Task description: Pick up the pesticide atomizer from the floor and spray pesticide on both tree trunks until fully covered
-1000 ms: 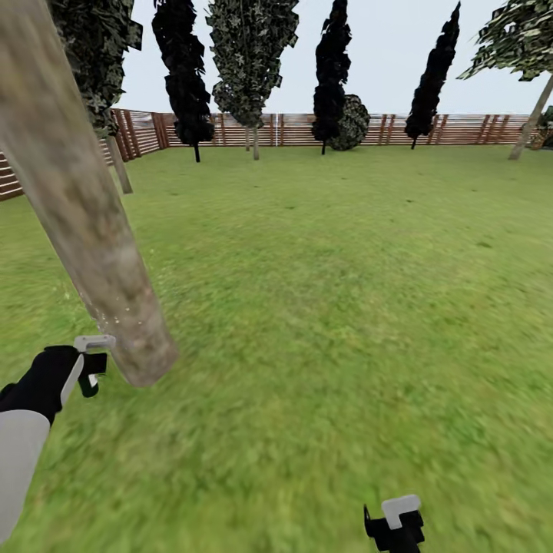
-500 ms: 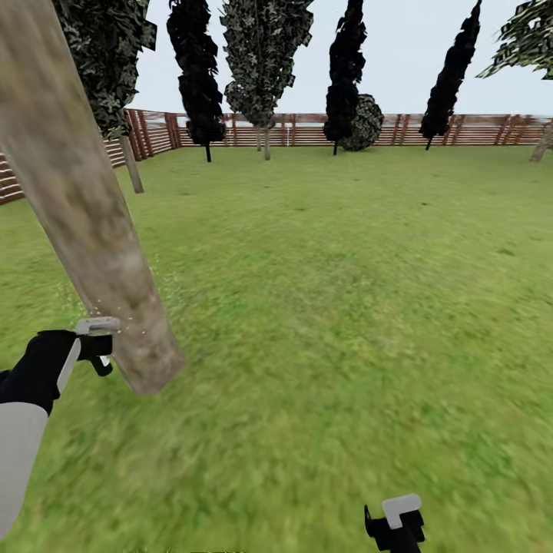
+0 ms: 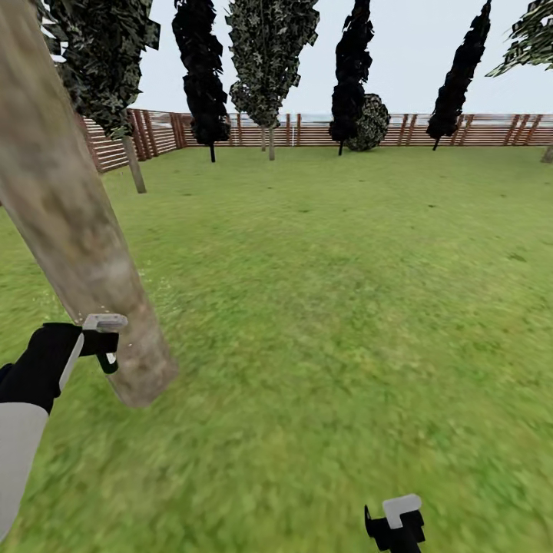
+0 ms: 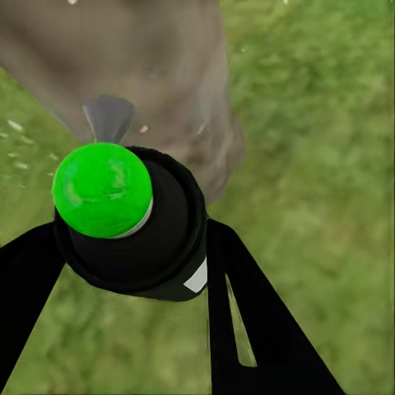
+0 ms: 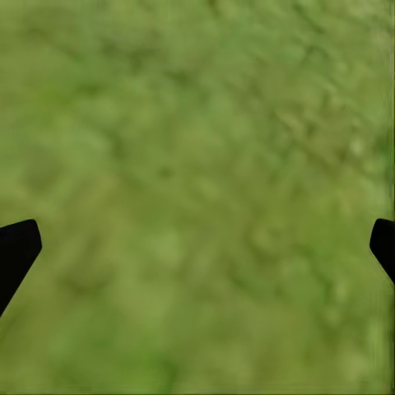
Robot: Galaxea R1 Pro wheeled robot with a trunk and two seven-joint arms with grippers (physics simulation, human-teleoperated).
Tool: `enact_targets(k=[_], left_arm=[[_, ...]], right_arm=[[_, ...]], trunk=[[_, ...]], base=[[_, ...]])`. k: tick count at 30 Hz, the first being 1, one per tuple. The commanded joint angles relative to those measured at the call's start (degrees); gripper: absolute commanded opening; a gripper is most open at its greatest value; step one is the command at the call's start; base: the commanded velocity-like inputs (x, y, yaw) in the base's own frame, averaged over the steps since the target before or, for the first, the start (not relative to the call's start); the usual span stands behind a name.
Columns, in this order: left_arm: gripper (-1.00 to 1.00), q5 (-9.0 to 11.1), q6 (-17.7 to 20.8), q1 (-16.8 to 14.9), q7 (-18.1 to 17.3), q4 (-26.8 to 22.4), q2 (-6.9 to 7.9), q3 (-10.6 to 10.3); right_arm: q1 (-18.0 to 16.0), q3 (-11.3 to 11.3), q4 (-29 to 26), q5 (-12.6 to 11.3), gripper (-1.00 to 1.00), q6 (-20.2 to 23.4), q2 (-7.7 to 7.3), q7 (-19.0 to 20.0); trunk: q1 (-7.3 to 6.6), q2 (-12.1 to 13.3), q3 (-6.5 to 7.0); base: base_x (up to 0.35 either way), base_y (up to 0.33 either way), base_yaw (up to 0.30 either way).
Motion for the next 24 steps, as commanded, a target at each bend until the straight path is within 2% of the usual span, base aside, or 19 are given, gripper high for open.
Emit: enact_targets(k=[1,12,17,20,24], left_arm=[[-1.00,-0.01,0.02,0.00,-0.01,0.02,0.02,0.01],[-1.00,-0.01,0.47,0.17,0.13,0.48,0.17,0.57],[-1.00,0.07,0.25,3.39,2.95,1.51,0.24,0.75],[-1.00,0.29,-0.07,3.85,3.31,4.14,0.21,0.89],[-1.00,0.36,-0.69,5.09,3.31,6.26,0.21,1.68]], right_arm=[[0.00,0.00,0.00,0.02,1.00,0.00,0.04,0.00],[0.00,0.00,0.00,0.00,1.00,0.00,0.06,-0.07],[0.00,0.00,0.00,0.03,1.00,0.00,0.06,-0.01],[0.00,0.00,0.00,0.03,1.00,0.00,0.06,0.00],[0.00,0.00,0.00,0.03,1.00,0.00,0.06,0.00]], trunk=[[0.00,0.00,0.00],[0.00,0.00,0.00],[0.00,0.00,0.00],[0.00,0.00,0.00],[0.00,0.00,0.00]], base=[[0.222,-0.195,0.031],[0.081,-0.258,0.258],[0.200,-0.219,0.033],[0.267,-0.131,0.001],[0.050,-0.017,0.122]])
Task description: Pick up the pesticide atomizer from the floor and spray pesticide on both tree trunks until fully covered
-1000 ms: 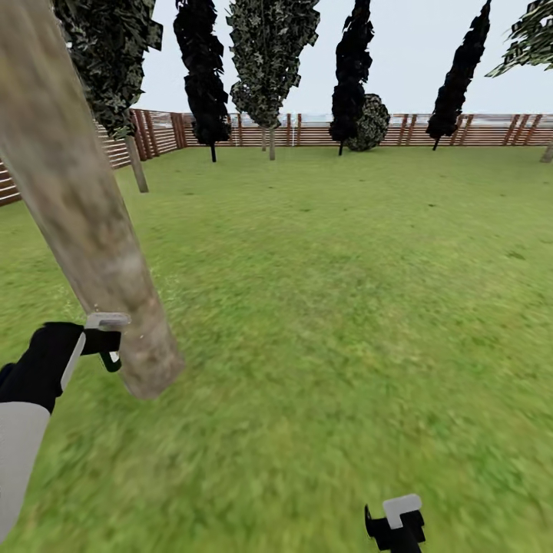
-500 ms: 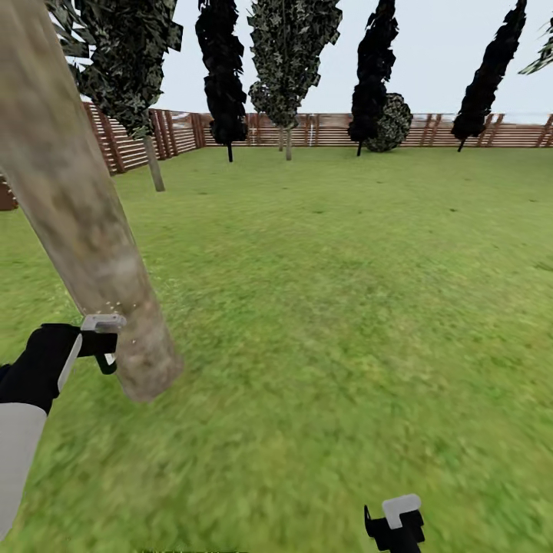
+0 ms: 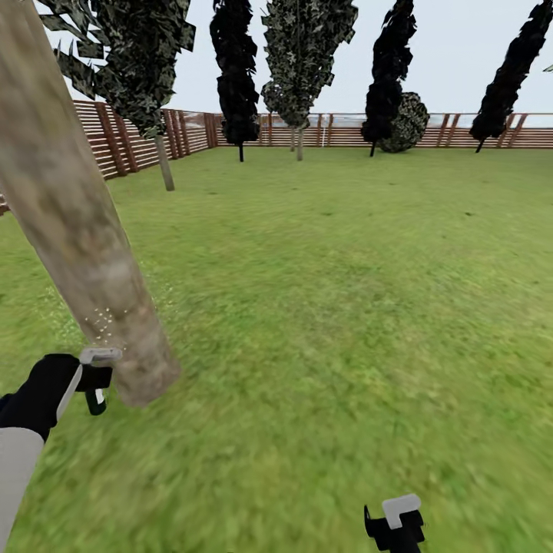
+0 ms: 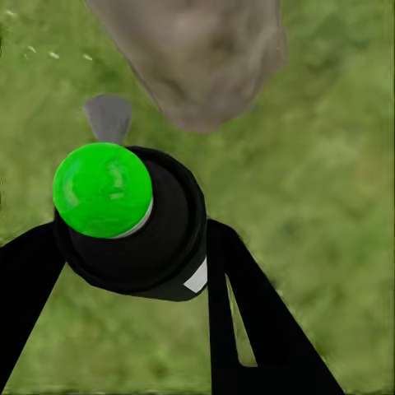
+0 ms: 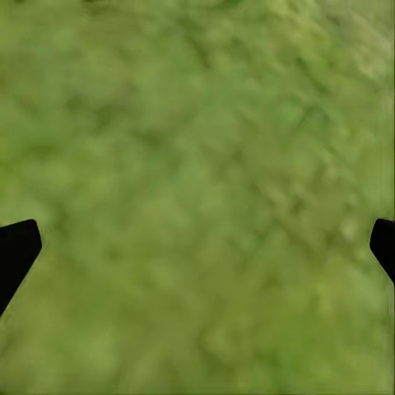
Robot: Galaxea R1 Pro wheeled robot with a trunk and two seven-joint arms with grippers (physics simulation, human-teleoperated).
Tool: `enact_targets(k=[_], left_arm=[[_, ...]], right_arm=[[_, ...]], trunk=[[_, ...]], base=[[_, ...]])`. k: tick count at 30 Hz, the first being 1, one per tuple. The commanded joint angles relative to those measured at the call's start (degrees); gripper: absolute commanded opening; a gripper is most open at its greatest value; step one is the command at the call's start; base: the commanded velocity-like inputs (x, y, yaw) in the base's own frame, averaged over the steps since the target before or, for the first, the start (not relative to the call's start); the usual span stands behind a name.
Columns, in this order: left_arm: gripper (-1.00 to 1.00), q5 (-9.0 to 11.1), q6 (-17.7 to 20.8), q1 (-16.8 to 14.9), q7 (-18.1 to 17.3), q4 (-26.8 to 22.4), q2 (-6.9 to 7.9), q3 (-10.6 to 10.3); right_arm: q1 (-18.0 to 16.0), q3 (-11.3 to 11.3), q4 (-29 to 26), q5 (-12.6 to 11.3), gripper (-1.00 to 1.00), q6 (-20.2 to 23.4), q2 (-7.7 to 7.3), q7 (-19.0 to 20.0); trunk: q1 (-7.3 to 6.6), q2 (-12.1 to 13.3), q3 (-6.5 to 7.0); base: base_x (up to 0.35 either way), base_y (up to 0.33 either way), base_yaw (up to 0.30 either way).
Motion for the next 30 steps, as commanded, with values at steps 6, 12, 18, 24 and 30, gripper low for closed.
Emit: enact_targets(k=[6,12,18,24,30], left_arm=[[-1.00,0.12,-3.30,1.42,-0.08,1.53,-0.11,2.40],[-1.00,0.36,-19.81,1.87,1.12,15.23,-3.26,2.63],[-1.00,0.25,-21.01,2.96,2.80,15.97,-3.03,6.99],[-1.00,0.20,-22.06,3.07,3.26,16.00,-3.07,7.26],[-1.00,0.42,-22.08,3.36,3.26,15.92,-3.84,7.22]], right_arm=[[0.00,0.01,0.00,0.08,1.00,0.00,0.04,0.01],[0.00,0.01,0.00,0.00,1.00,0.00,0.00,-0.08],[0.00,0.01,0.00,0.00,1.00,0.00,0.04,-0.08],[0.00,0.01,0.00,0.04,1.00,0.00,0.09,-0.08],[0.00,0.01,0.00,0.09,1.00,0.00,0.09,-0.08]], trunk=[[0.00,0.00,0.00],[0.00,0.00,0.00],[0.00,0.00,0.00],[0.00,0.00,0.00],[0.00,0.00,0.00]], base=[[0.001,0.000,0.270],[0.096,-0.065,0.033],[0.170,-0.228,0.003],[0.179,-0.237,0.236],[0.235,-0.188,0.131]])
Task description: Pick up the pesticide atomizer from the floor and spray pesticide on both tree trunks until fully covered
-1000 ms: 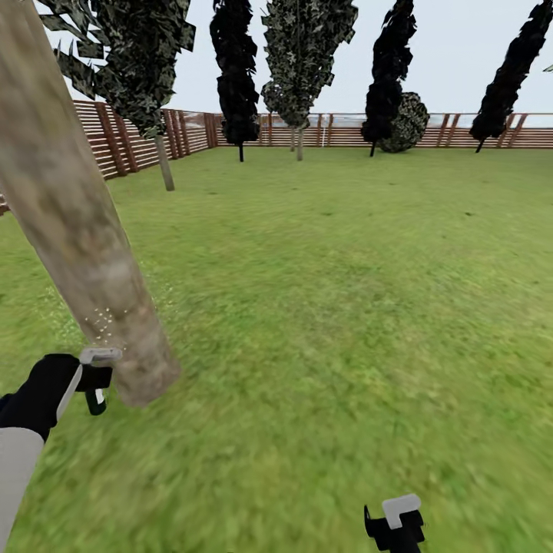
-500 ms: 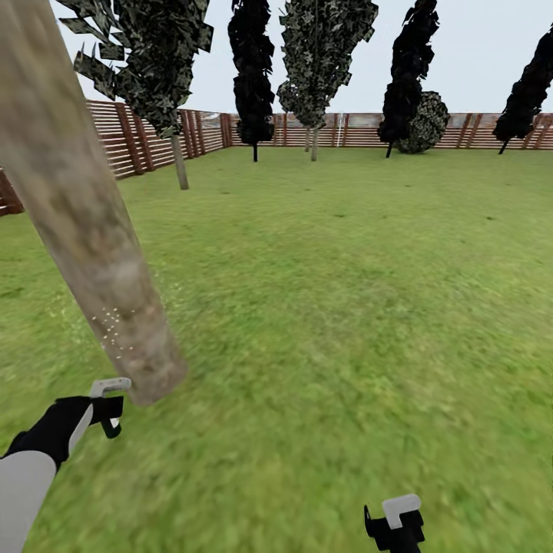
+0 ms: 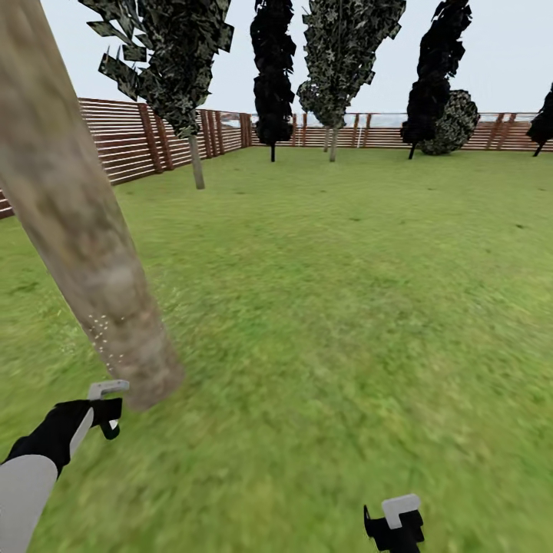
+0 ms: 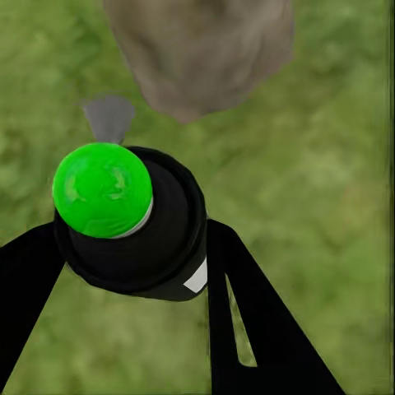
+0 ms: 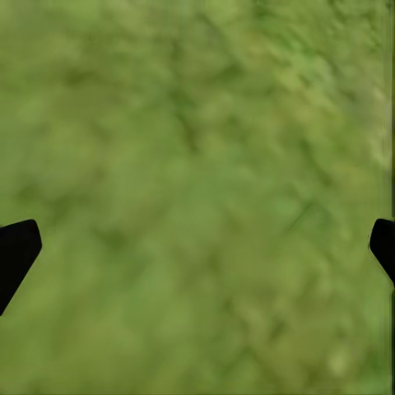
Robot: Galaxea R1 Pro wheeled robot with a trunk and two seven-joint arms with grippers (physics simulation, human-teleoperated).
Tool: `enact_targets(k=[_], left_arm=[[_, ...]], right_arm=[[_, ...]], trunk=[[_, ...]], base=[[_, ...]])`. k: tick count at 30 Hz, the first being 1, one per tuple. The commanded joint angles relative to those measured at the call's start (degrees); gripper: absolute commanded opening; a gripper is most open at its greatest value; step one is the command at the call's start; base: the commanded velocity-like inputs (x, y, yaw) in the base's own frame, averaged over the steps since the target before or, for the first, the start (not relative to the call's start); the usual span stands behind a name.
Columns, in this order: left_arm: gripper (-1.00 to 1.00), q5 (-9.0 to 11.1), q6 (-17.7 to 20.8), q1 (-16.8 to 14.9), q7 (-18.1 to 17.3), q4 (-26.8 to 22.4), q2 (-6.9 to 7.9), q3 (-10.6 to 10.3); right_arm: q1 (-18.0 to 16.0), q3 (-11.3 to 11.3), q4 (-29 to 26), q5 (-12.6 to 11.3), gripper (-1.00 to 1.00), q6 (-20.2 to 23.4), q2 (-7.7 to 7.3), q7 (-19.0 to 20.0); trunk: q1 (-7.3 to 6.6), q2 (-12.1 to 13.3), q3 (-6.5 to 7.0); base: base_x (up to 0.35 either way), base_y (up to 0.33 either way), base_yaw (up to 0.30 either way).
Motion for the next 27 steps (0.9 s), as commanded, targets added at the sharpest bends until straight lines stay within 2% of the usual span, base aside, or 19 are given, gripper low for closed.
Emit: enact_targets(k=[1,9,15,27], left_arm=[[-1.00,-0.01,0.00,0.00,-0.01,-0.01,-0.02,0.00],[-1.00,0.01,0.00,0.00,-0.01,-0.01,-0.01,0.00],[-1.00,-0.01,0.00,0.00,-0.01,-0.01,0.01,0.00],[-1.00,-0.08,0.00,0.02,-0.01,-0.01,0.04,0.00]], right_arm=[[0.00,0.00,0.00,0.00,1.00,0.00,0.00,0.00],[0.00,0.00,0.04,0.00,1.00,0.00,0.00,0.01],[0.00,0.00,0.09,0.00,1.00,0.00,0.02,0.01],[0.00,0.00,0.09,0.08,1.00,0.00,0.09,0.08]], trunk=[[0.00,0.00,0.00],[0.00,0.00,0.00],[0.00,0.00,0.00],[0.00,0.00,0.00]], base=[[0.243,-0.178,0.003],[0.232,-0.187,0.000],[0.101,-0.260,0.008],[0.110,-0.265,0.257]])
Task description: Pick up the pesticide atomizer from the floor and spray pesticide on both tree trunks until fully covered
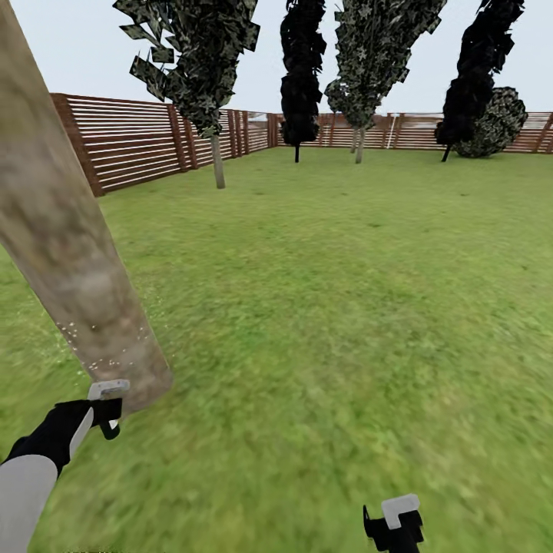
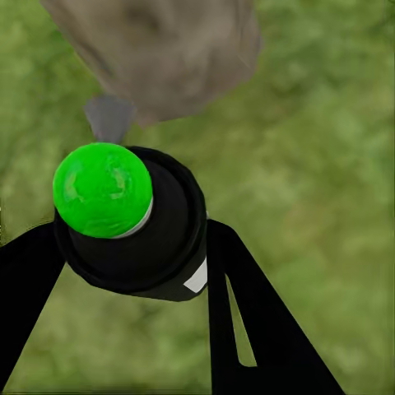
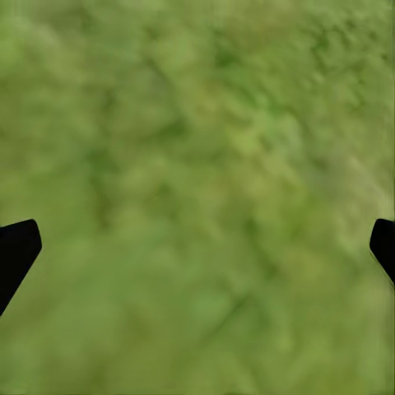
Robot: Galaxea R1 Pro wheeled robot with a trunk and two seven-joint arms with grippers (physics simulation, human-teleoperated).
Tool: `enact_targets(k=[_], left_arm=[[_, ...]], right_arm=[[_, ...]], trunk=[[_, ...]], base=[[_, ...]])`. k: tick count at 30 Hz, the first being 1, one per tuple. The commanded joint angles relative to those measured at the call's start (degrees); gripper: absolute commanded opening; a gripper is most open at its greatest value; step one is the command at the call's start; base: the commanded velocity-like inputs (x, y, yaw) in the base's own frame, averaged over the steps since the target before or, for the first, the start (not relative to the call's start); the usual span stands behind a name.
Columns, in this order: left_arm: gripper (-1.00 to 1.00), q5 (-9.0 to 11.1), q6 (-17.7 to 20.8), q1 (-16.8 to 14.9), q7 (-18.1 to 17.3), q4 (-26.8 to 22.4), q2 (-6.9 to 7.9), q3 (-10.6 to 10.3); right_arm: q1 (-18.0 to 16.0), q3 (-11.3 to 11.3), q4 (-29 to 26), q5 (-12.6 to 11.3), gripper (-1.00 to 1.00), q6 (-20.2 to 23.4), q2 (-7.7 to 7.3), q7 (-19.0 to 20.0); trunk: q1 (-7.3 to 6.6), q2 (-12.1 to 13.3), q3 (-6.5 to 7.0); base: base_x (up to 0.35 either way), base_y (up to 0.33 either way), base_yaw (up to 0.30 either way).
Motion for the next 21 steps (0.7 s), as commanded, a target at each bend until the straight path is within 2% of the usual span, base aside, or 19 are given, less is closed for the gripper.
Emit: enact_targets(k=[1,11,16,21], left_arm=[[-1.00,-0.01,0.00,-0.01,-0.01,0.00,-0.01,0.00],[-1.00,-0.01,-0.01,-0.01,-0.01,0.00,-0.02,0.00],[-1.00,0.09,0.06,0.00,0.03,-0.56,0.02,0.10],[-1.00,-0.03,1.17,-0.20,-0.35,-8.31,-0.01,-0.26]], right_arm=[[0.00,0.00,0.00,0.00,1.00,0.00,0.01,0.01],[0.00,0.00,0.00,0.01,1.00,0.00,0.09,0.01],[0.00,0.00,0.00,-0.06,1.00,0.00,-0.01,-0.07],[0.00,0.00,0.00,-0.01,1.00,0.00,-0.17,-0.07]], trunk=[[0.00,0.00,0.00],[0.00,0.00,0.00],[0.00,0.00,0.00],[0.00,0.00,0.00]], base=[[0.184,-0.235,0.274],[0.191,-0.223,0.028],[-0.013,-0.257,0.250],[-0.077,-0.029,0.277]])
